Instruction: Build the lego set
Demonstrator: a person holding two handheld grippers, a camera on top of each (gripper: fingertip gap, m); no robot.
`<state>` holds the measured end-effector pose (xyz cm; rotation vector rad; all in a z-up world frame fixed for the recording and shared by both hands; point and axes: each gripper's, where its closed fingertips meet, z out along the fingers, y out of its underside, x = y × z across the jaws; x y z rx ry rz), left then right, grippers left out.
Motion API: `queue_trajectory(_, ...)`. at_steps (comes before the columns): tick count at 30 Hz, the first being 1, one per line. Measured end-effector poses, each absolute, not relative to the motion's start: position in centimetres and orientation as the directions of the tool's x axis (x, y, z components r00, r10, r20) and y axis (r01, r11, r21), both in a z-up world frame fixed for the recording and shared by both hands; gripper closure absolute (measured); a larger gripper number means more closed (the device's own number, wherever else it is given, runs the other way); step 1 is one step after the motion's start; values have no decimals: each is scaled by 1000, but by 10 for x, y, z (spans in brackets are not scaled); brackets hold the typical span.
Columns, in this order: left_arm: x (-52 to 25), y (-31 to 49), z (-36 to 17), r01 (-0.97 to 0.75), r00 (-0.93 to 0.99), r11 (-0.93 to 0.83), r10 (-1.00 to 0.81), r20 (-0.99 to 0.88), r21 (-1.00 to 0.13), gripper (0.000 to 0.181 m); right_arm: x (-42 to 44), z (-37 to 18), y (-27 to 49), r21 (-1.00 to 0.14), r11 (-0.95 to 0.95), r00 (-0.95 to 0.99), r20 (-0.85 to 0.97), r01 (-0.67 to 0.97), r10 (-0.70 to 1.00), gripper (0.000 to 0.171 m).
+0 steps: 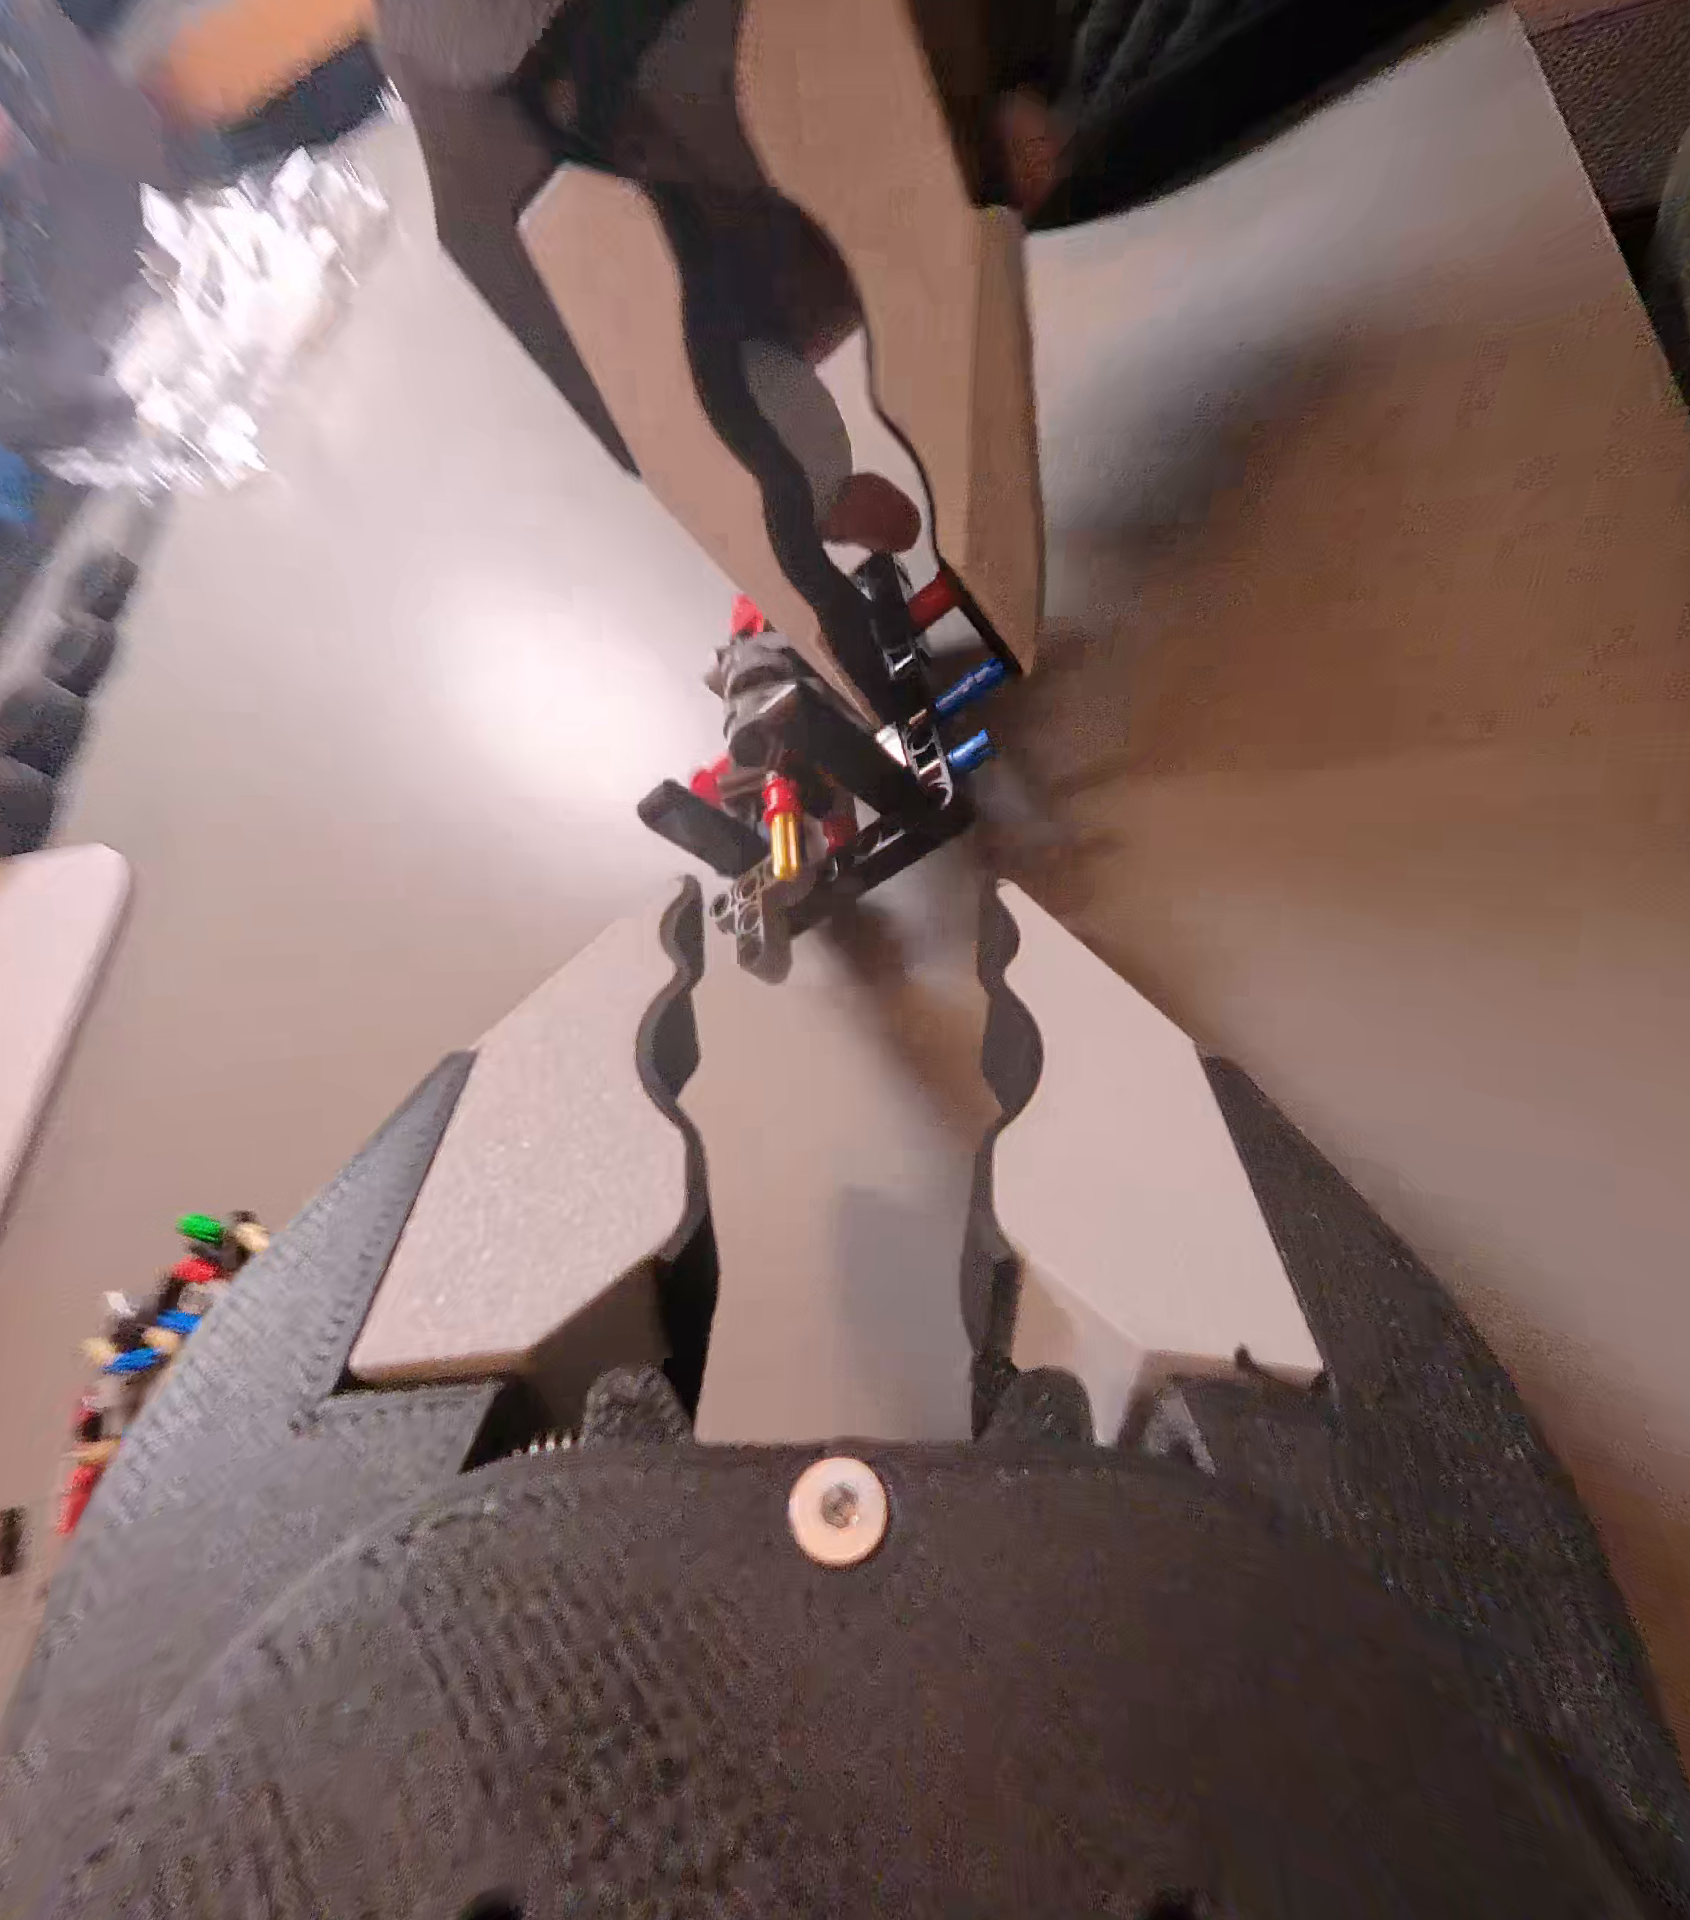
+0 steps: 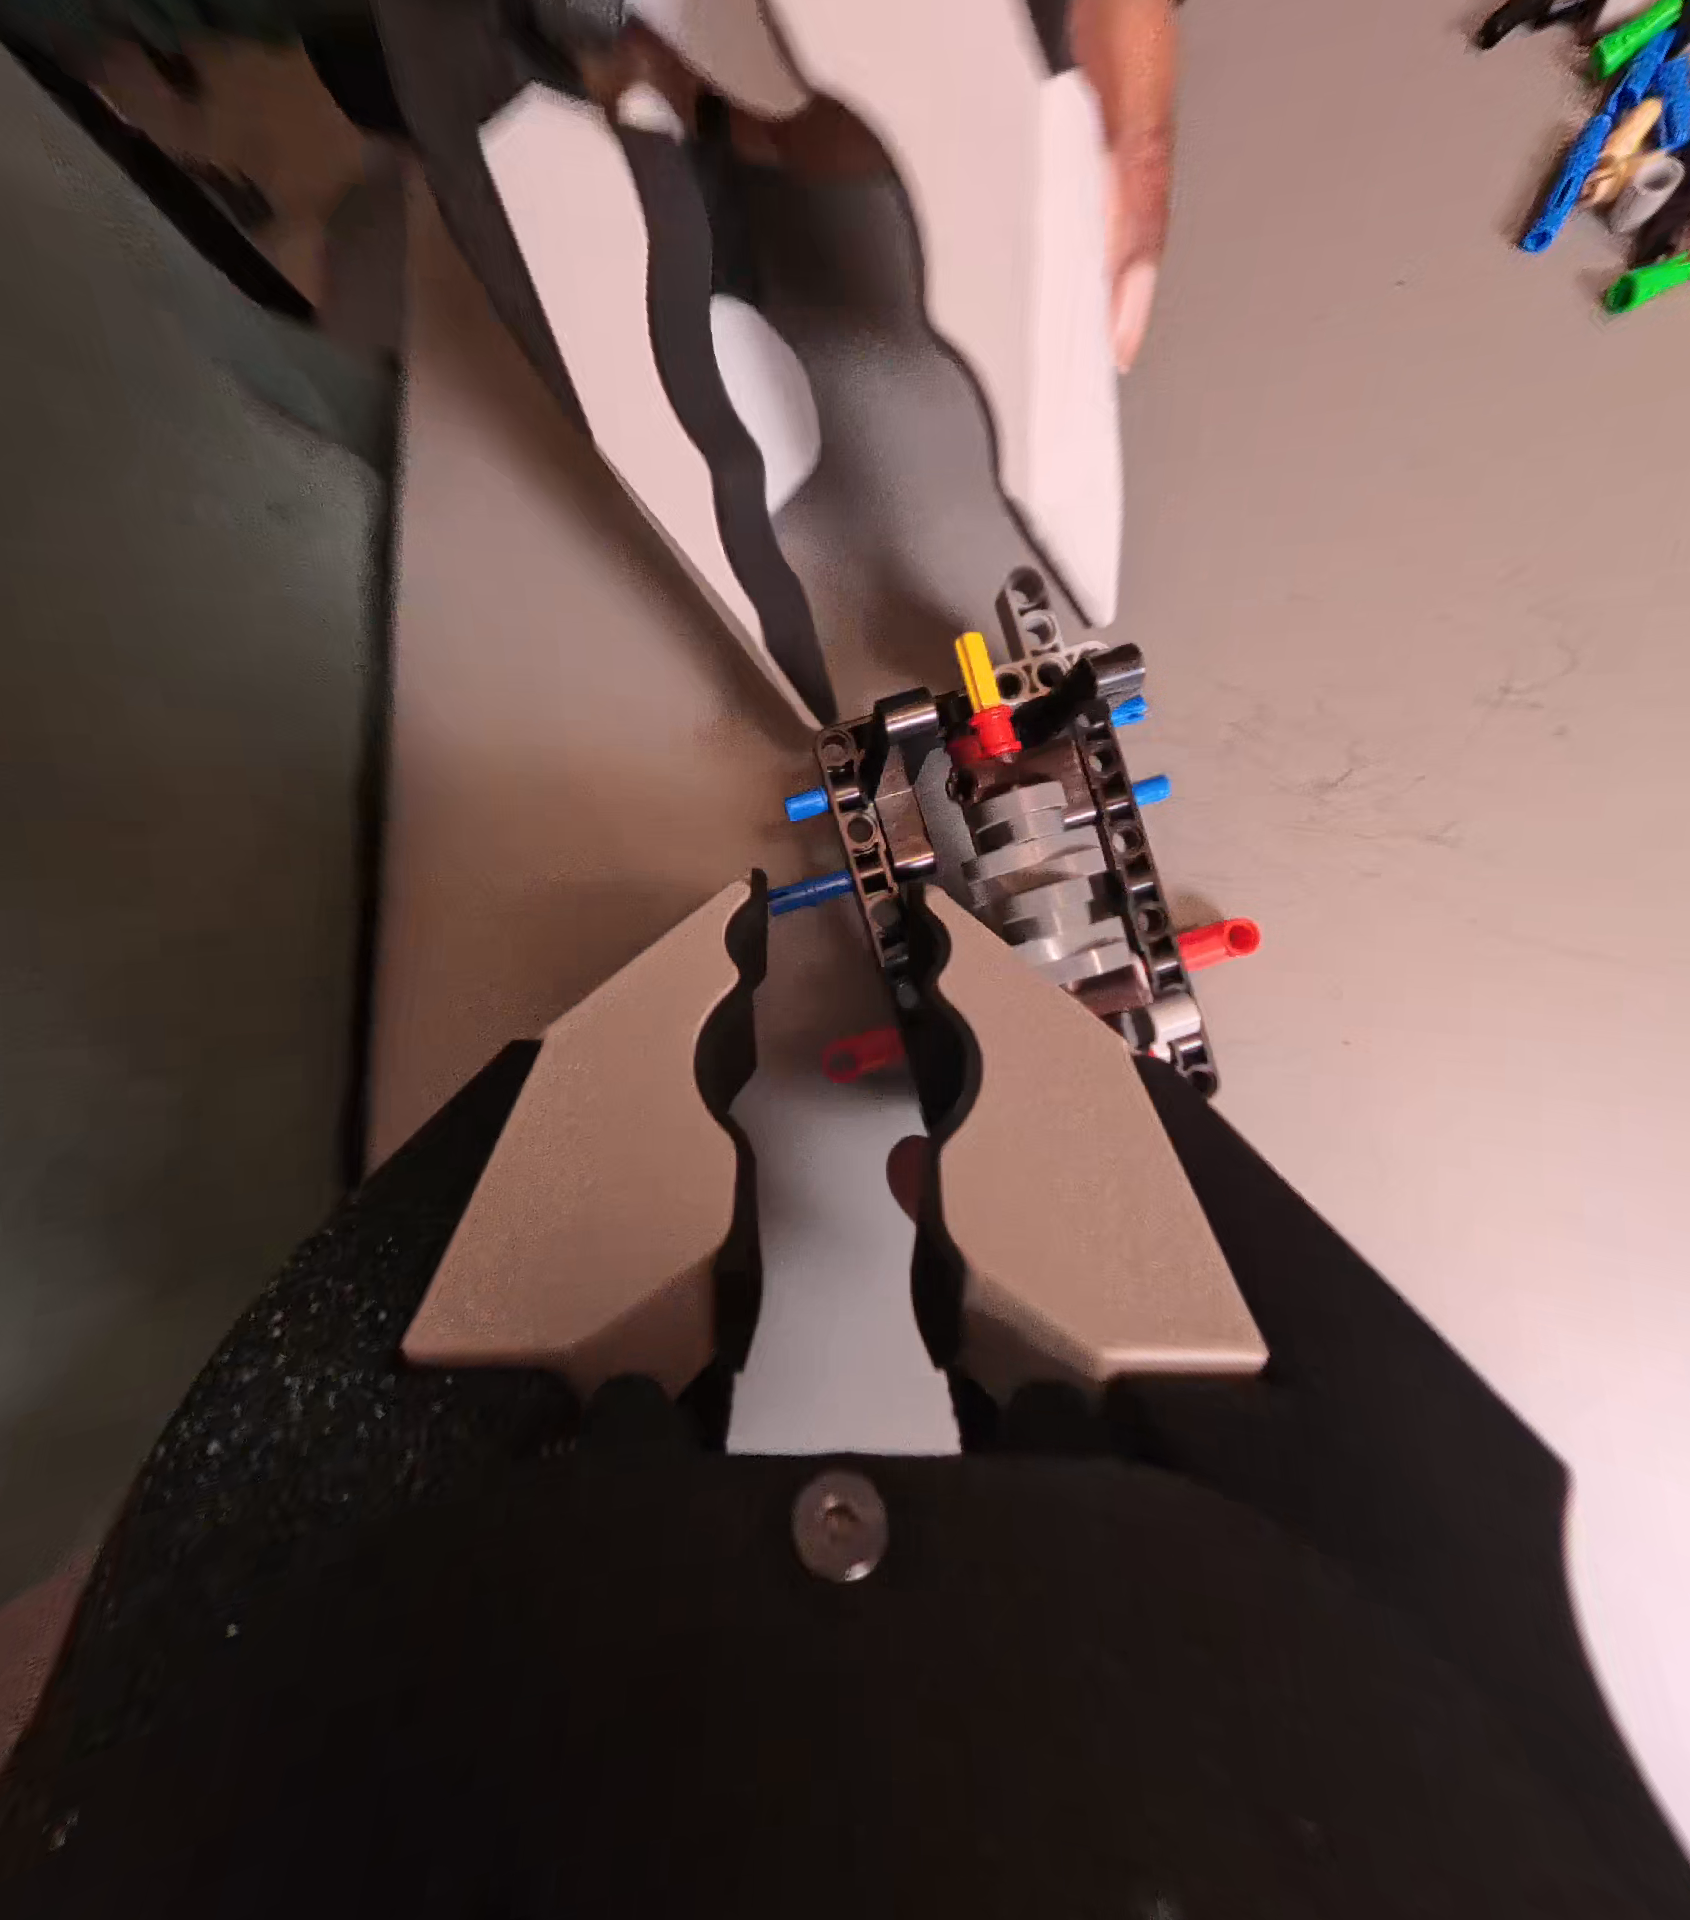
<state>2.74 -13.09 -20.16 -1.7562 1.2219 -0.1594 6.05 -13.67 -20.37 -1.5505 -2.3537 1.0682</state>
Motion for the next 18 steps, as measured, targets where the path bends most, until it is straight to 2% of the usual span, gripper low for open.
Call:
queue_trajectory(1,28,-129,-197,-667,482,-4,-765,-427,-745,136,60,-195,-138,-634,166,-460,-332,756,824,147)
queue_trajectory(5,32,-121,-180,-682,470,98,-702,-536,-725,151,57,-172,-136,-643,30,-452,-504,765,735,148)
queue_trajectory(10,28,-115,-168,-670,496,128,-656,-569,-731,157,52,-165,-133,-674,-19,-472,-537,738,699,147)
queue_trajectory(14,30,-118,-163,-632,494,154,-674,-549,-759,158,50,-155,-128,-762,-13,-491,-430,647,758,141)
queue_trajectory(16,32,-119,-164,-643,458,192,-679,-573,-741,158,54,-161,-129,-780,91,-505,-307,619,807,132)
queue_trajectory(18,34,-119,-165,-638,442,206,-691,-572,-742,158,56,-166,-134,-786,188,-525,-195,588,828,131)
